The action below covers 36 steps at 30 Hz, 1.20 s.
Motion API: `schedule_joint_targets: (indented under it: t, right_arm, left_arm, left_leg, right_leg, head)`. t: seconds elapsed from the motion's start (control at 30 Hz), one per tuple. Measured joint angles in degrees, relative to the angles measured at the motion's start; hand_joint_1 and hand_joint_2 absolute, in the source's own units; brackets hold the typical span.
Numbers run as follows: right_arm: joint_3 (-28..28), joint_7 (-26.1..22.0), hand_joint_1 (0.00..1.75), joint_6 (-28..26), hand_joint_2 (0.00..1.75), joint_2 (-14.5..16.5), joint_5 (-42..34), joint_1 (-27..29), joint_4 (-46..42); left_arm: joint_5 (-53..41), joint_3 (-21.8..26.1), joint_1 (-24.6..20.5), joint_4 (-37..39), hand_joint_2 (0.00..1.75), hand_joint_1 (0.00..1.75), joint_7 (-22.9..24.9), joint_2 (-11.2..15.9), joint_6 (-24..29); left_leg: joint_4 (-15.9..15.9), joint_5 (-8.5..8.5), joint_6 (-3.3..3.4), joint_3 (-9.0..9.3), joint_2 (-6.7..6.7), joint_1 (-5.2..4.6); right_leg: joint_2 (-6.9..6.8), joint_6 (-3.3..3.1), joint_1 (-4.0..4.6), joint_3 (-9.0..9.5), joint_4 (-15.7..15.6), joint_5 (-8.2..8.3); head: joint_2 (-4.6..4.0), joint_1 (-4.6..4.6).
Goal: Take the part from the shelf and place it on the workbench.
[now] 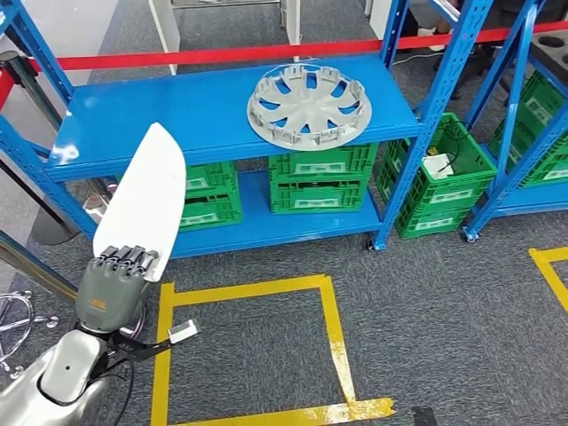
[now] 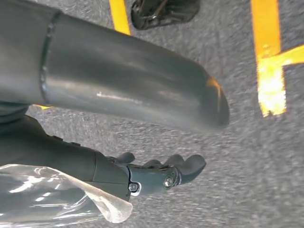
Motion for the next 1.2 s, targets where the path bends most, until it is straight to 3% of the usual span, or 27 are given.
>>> schedule_joint_targets:
  t: [0.03,0.07,0.1,0.17,0.2,0.23,0.27,0.3,0.37,0.43,0.53,0.57,0.6,0.7,0.73,0.77,0.8,0.87,0.93,0.97,1.03,1.1,1.2]
  right_arm:
    - [-0.2,0.1,0.0,0.0,0.0,0.0,-0.1,0.2,0.0]
    - [-0.4,0.1,0.0,-0.1,0.0,-0.1,-0.1,0.3,0.0]
    - [-0.5,0.1,0.0,-0.1,0.0,-0.2,-0.1,0.4,0.0]
    - [-0.7,0.2,0.0,-0.3,0.0,-0.4,0.0,0.4,0.0]
    - [-0.8,0.2,0.0,-0.3,0.0,-0.6,0.1,0.4,0.0]
    - [-0.9,0.3,0.0,-0.4,0.0,-0.6,0.2,0.4,0.0]
    - [-1.0,0.4,0.0,-0.4,0.0,-0.7,0.2,0.4,0.0]
    - [-1.0,0.4,0.0,-0.4,0.0,-0.7,0.3,0.5,0.0]
    - [-1.0,0.5,0.0,-0.4,0.0,-0.8,0.4,0.5,0.0]
    - [-1.0,0.5,0.0,-0.3,0.0,-0.8,0.6,0.4,0.0]
    - [-1.1,0.5,0.0,-0.1,0.0,-0.9,0.8,0.5,0.0]
    - [-1.1,0.6,0.0,-0.1,0.0,-1.0,0.9,0.5,0.0]
    - [-1.1,0.6,0.0,0.0,0.0,-1.1,1.0,0.6,0.0]
    - [-1.1,0.7,0.0,0.1,0.0,-1.2,1.2,0.5,0.0]
    - [-1.1,0.8,0.0,0.1,0.0,-1.2,1.3,0.5,0.0]
    - [-1.1,0.9,0.0,0.1,0.0,-1.2,1.4,0.5,0.0]
    - [-1.1,1.0,0.0,0.1,0.0,-1.2,1.5,0.5,0.0]
    - [-1.1,1.2,0.0,0.1,0.0,-1.2,2.0,0.4,0.0]
    - [-1.1,1.4,0.0,0.1,0.0,-1.2,2.4,0.2,0.0]
    - [-1.1,1.5,0.0,0.1,0.0,-1.1,2.6,0.1,0.0]
    - [-1.0,1.7,0.0,0.0,0.0,-1.0,2.9,0.2,0.0]
    - [-1.0,1.9,0.0,0.0,0.0,-0.8,3.0,0.2,0.0]
    - [-1.0,2.0,0.0,-0.1,0.0,-0.7,3.1,0.0,0.0]
  left_arm:
    - [0.0,0.0,0.1,0.0,1.75,1.75,-0.1,0.0,0.0]
    - [0.0,0.1,0.3,0.0,1.75,1.75,-0.3,0.0,0.0]
    - [0.0,0.2,0.4,0.0,1.75,1.75,-0.3,0.0,0.0]
    - [0.0,0.5,0.6,0.0,1.75,1.75,-0.5,-0.1,-0.1]
    - [0.0,0.7,0.8,0.0,1.75,1.75,-0.5,-0.1,-0.1]
    - [0.0,0.8,0.9,0.0,1.75,1.75,-0.6,-0.2,-0.2]
    - [0.0,0.9,1.1,0.0,1.75,1.75,-0.6,-0.3,-0.2]
    - [0.0,0.9,1.2,0.0,1.75,1.75,-0.6,-0.3,-0.2]
    - [0.0,1.1,1.3,0.0,1.75,1.75,-0.7,-0.4,-0.3]
    - [0.0,1.4,1.3,0.0,1.75,1.75,-0.8,-0.5,-0.3]
    - [0.0,1.6,1.5,0.1,1.75,1.75,-0.9,-0.6,-0.4]
    - [0.0,1.7,1.6,0.1,1.75,1.75,-1.0,-0.7,-0.4]
    - [0.0,1.7,1.6,0.1,1.75,1.75,-1.0,-0.7,-0.4]
    - [0.0,1.8,1.9,0.1,1.75,1.75,-1.0,-1.0,-0.5]
    - [0.0,1.9,2.1,0.1,1.75,1.75,-1.0,-1.0,-0.5]
    - [0.0,2.0,2.3,0.2,1.75,1.75,-1.1,-1.1,-0.5]
    - [0.0,2.2,2.5,0.2,1.75,1.75,-1.3,-1.2,-0.5]
    - [0.0,2.7,2.9,0.2,1.75,1.75,-1.8,-1.3,-0.4]
    - [0.0,3.4,3.2,0.2,1.75,1.75,-2.3,-1.5,-0.3]
    - [0.0,3.8,3.3,0.2,1.75,1.75,-2.6,-1.5,-0.3]
    - [0.0,4.5,3.6,0.2,1.75,1.75,-2.9,-1.6,-0.3]
    - [0.0,5.1,3.9,0.2,1.75,1.75,-3.1,-1.6,-0.2]
    - [0.0,5.7,4.2,0.2,1.75,1.75,-3.2,-1.6,-0.2]
  left_leg:
    - [0.1,-0.11,-0.31,-0.21,-0.07,0.11]
    - [0.9,-1.34,-0.66,-0.54,-0.14,0.19]
    - [2.8,-3.66,-0.98,-1.05,-0.21,0.29]
    - [9.6,-9.86,-1.52,-2.34,-0.24,0.54]
    - [13.3,-11.91,-1.71,-2.82,-0.24,0.65]
    - [16.0,-12.6,-1.82,-2.8,-0.24,0.73]
    - [16.7,-12.08,-1.86,-2.0,-0.24,0.8]
    - [15.3,-10.7,-1.81,-0.25,-0.24,0.84]
    - [7.7,-8.63,-1.48,5.28,-0.25,0.83]
    - [1.0,-8.88,-0.99,9.28,-0.31,0.62]
    - [-1.1,-8.67,0.14,9.44,-0.26,0.37]
    - [-1.3,-8.16,0.69,9.11,-0.17,0.42]
    - [-1.5,-7.59,1.27,8.67,-0.05,0.5]
    - [-1.5,-6.0,2.12,6.63,0.1,0.32]
    - [-1.4,-5.49,2.14,5.86,0.11,0.22]
    - [-1.2,-5.01,2.12,5.08,0.11,0.13]
    - [-1.0,-4.56,2.06,4.31,0.1,0.07]
    - [-0.4,-3.8,1.78,2.93,0.06,-0.04]
    - [0.0,-3.04,1.32,2.09,0.07,-0.18]
    - [0.0,-2.55,1.04,1.84,0.09,-0.19]
    - [0.0,-1.75,0.44,1.5,0.07,-0.11]
    - [1.4,-3.78,-0.28,0.91,-0.11,0.0]
    - [11.1,-12.02,-1.21,-1.27,-0.23,0.36]
  right_leg:
    - [-0.13,-0.43,-0.01,-0.59,0.1,0.47]
    - [-0.3,-0.95,-0.06,-1.03,0.1,1.0]
    - [-0.48,-1.42,-0.15,-1.61,0.0,1.64]
    - [-0.66,-1.93,-0.12,-2.78,0.1,2.92]
    - [-0.7,-1.97,-0.09,-3.59,0.3,3.58]
    - [-0.73,-1.96,-0.07,-4.46,0.6,4.23]
    - [-0.75,-1.9,-0.06,-5.55,0.9,4.84]
    - [-0.76,-1.81,-0.06,-6.58,1.1,5.34]
    - [-0.75,-1.48,-0.02,-8.14,1.7,6.13]
    - [-0.73,-0.87,0.07,-9.03,1.9,6.99]
    - [-0.69,0.35,-0.1,-9.86,1.9,8.1]
    - [-0.58,0.69,-0.14,-10.38,2.5,7.43]
    - [-0.43,0.97,-0.14,-11.16,4.1,5.69]
    - [-0.17,1.37,-0.13,-14.07,14.1,-2.05]
    - [-0.17,1.41,-0.13,-14.39,16.9,-3.02]
    - [-0.17,1.4,-0.12,-13.89,18.0,-2.59]
    - [-0.16,1.3,-0.11,-12.46,17.1,-1.13]
    - [-0.1,0.88,-0.06,-7.18,10.4,1.72]
    - [0.01,0.48,0.1,-2.13,2.9,1.67]
    - [0.06,0.35,0.21,-1.02,1.0,1.17]
    - [-0.03,-0.17,0.23,-1.03,0.2,1.57]
    - [-0.31,-1.17,0.04,-1.89,0.1,2.7]
    - [-0.59,-2.02,-0.03,-4.08,0.3,4.5]
  head:
    - [0.0,0.02]
    - [-0.01,-0.03]
    - [0.0,-0.14]
    - [0.0,-0.33]
    - [0.01,-0.37]
    - [0.01,-0.36]
    - [0.01,-0.37]
    - [0.01,-0.39]
    - [0.01,-0.39]
    - [0.01,-0.34]
    - [0.01,-0.35]
    - [0.01,-0.3]
    - [0.01,-0.2]
    - [0.01,0.19]
    - [0.01,0.24]
    - [0.01,0.25]
    - [0.01,0.27]
    - [0.01,0.27]
    - [0.01,0.21]
    - [0.0,0.19]
    - [0.0,0.22]
    - [0.01,0.09]
    - [0.0,-0.28]
